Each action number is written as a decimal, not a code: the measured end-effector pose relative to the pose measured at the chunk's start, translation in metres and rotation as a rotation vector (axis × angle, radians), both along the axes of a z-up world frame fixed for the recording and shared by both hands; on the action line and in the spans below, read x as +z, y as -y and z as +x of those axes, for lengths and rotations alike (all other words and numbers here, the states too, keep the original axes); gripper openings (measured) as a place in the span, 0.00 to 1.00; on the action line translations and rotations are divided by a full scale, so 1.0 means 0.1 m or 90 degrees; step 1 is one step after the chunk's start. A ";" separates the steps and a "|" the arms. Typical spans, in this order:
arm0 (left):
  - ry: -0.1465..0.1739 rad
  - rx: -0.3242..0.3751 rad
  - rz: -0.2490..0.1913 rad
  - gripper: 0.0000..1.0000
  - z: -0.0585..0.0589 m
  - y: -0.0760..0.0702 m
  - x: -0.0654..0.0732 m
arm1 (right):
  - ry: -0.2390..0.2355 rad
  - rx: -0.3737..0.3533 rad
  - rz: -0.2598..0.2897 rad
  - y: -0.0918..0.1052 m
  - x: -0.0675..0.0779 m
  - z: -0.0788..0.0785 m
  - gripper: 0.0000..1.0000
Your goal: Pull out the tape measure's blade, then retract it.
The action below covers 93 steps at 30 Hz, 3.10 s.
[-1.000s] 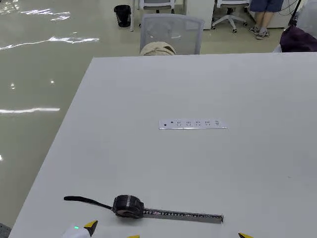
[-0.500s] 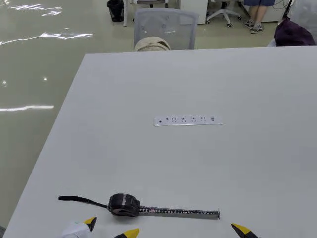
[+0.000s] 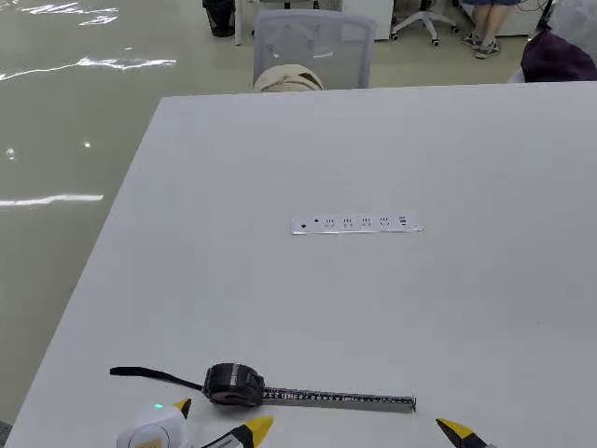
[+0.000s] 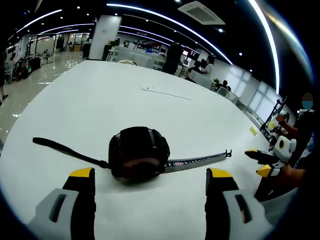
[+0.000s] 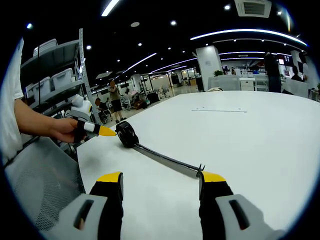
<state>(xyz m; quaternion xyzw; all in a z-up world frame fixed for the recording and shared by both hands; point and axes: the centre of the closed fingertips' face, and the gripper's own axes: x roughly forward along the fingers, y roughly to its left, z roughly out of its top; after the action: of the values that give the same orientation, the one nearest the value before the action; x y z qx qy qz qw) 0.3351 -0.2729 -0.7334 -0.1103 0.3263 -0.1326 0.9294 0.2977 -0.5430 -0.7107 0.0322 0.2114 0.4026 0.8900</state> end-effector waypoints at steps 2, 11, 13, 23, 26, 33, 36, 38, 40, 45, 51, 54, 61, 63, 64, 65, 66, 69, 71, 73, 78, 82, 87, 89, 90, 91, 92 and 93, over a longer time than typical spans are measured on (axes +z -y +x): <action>-0.003 0.004 0.005 0.91 0.02 -0.01 -0.03 | -0.002 -0.001 -0.001 0.00 -0.01 0.00 0.61; -0.007 0.008 0.014 0.91 0.07 -0.01 -0.09 | -0.004 0.000 -0.001 -0.02 -0.01 0.00 0.61; -0.010 0.007 0.012 0.91 0.09 0.01 -0.12 | -0.005 0.001 0.000 -0.03 -0.02 0.00 0.61; -0.018 0.020 0.015 0.91 0.15 0.02 -0.15 | -0.011 0.002 -0.003 -0.03 -0.04 -0.01 0.60; -0.018 0.023 0.013 0.91 0.17 0.02 -0.17 | -0.014 0.002 -0.003 -0.03 -0.05 -0.02 0.61; -0.021 0.034 0.016 0.90 0.21 0.00 -0.19 | -0.016 0.005 -0.002 -0.04 -0.07 -0.01 0.60; -0.023 0.038 0.015 0.90 0.23 0.00 -0.20 | -0.014 0.006 -0.001 -0.06 -0.06 0.01 0.60; -0.022 0.039 0.011 0.89 0.24 0.01 -0.20 | -0.014 0.005 -0.002 -0.06 -0.05 0.01 0.60; -0.024 0.040 0.011 0.88 0.26 0.01 -0.21 | -0.015 0.005 -0.001 -0.06 -0.05 0.01 0.60; -0.022 0.039 0.011 0.87 0.27 0.02 -0.21 | -0.018 0.002 0.002 -0.04 -0.05 0.02 0.58; -0.023 0.034 0.007 0.86 0.28 0.05 -0.21 | -0.018 0.004 0.000 -0.03 -0.06 0.01 0.56; -0.024 0.029 0.002 0.86 0.28 0.09 -0.21 | -0.018 0.004 -0.003 -0.03 -0.07 0.01 0.56; -0.022 0.032 0.001 0.86 0.29 0.10 -0.21 | -0.018 0.004 -0.005 -0.03 -0.07 0.01 0.56; -0.022 0.031 0.001 0.86 0.29 0.11 -0.20 | -0.019 0.003 -0.005 -0.02 -0.08 0.01 0.56; -0.022 0.032 0.001 0.86 0.29 0.11 -0.20 | -0.019 0.002 -0.005 -0.01 -0.08 0.01 0.55; -0.022 0.033 0.000 0.86 0.29 0.11 -0.20 | -0.019 0.001 -0.005 -0.01 -0.08 0.02 0.56; -0.022 0.034 0.000 0.86 0.29 0.11 -0.20 | -0.018 0.001 -0.006 -0.01 -0.08 0.02 0.55; -0.025 0.041 -0.012 0.87 0.30 0.11 -0.20 | -0.018 -0.002 -0.004 0.01 -0.07 0.04 0.55; -0.031 0.045 -0.020 0.85 0.29 0.09 -0.19 | -0.022 -0.004 -0.004 0.03 -0.08 0.05 0.54; -0.034 0.050 -0.018 0.83 0.28 0.08 -0.19 | -0.019 -0.006 -0.005 0.05 -0.08 0.05 0.54; -0.034 0.063 0.003 0.86 0.31 0.12 -0.22 | -0.018 -0.006 -0.008 0.07 -0.08 0.06 0.54; -0.038 0.086 0.004 0.86 0.33 0.09 -0.21 | -0.018 -0.006 -0.010 0.09 -0.09 0.07 0.54; -0.041 0.115 -0.005 0.85 0.35 0.06 -0.21 | -0.019 -0.009 -0.011 0.11 -0.09 0.07 0.53; -0.040 0.123 0.002 0.83 0.34 0.06 -0.22 | -0.020 -0.010 -0.012 0.13 -0.09 0.07 0.53; -0.042 0.125 0.006 0.83 0.35 0.05 -0.23 | -0.019 -0.011 -0.012 0.14 -0.09 0.07 0.53; -0.042 0.127 0.007 0.83 0.35 0.05 -0.23 | -0.020 -0.011 -0.013 0.15 -0.09 0.08 0.53; -0.042 0.129 0.008 0.83 0.35 0.05 -0.23 | -0.019 -0.011 -0.013 0.15 -0.10 0.08 0.53; -0.042 0.132 0.009 0.82 0.35 0.05 -0.23 | -0.020 -0.011 -0.013 0.16 -0.10 0.09 0.53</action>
<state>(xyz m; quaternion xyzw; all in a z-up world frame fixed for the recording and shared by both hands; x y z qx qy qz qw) 0.3700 -0.2775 -0.7561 -0.1409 0.3447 -0.0296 0.9276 0.3069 -0.5591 -0.7204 0.0315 0.2290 0.3920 0.8904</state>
